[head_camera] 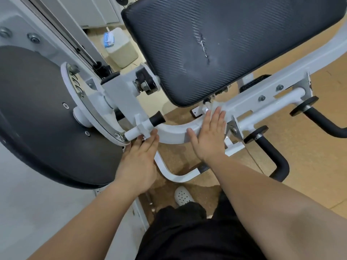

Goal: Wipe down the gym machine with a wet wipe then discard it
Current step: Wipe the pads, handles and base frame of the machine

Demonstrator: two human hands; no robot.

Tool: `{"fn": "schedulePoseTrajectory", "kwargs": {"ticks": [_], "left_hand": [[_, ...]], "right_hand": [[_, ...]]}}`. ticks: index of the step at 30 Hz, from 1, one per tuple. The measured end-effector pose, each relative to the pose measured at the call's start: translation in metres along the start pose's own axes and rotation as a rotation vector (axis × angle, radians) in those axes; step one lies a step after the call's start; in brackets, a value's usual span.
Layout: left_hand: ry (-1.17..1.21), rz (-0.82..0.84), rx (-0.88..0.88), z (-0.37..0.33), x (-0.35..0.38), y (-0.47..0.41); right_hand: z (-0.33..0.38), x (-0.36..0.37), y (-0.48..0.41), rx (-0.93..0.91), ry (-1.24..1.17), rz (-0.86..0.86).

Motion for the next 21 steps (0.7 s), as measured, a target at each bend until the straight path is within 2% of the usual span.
{"fn": "schedulePoseTrajectory", "kwargs": {"ticks": [2, 6, 8, 10, 13, 16, 18, 21], "left_hand": [[-0.011, 0.018, 0.003, 0.002, -0.004, 0.001], [-0.028, 0.029, -0.002, -0.002, -0.011, 0.004], [-0.033, 0.044, -0.007, -0.003, -0.01, 0.004], [-0.027, 0.057, -0.013, -0.004, -0.009, 0.004], [0.003, 0.056, -0.018, -0.004, -0.009, 0.004], [0.021, 0.033, -0.006, -0.004, -0.008, 0.006], [0.042, 0.01, 0.003, -0.003, -0.008, 0.01], [0.082, -0.016, -0.023, 0.005, -0.006, 0.018]], "right_hand": [[0.023, 0.01, 0.005, 0.012, -0.03, 0.004], [0.088, 0.048, 0.036, -0.381, 0.033, 0.146], [0.078, 0.049, 0.036, -0.414, 0.004, 0.123], [0.041, 0.038, 0.024, -0.225, -0.061, 0.014], [-0.013, 0.021, 0.01, 0.118, -0.294, -0.142], [-0.011, 0.021, 0.008, 0.189, -0.407, -0.187], [0.019, 0.033, 0.02, 0.105, -0.347, -0.11], [0.083, 0.057, 0.045, -0.28, -0.128, 0.015]]}}
Point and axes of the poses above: each hand's wrist, its own y-axis away from the middle knuckle, its own x-axis out of the palm, z = x × y, the point moved 7 cm from there along -y, towards the middle knuckle, and after that the axes turned 15 degrees about -x, right-handed, at the moved point
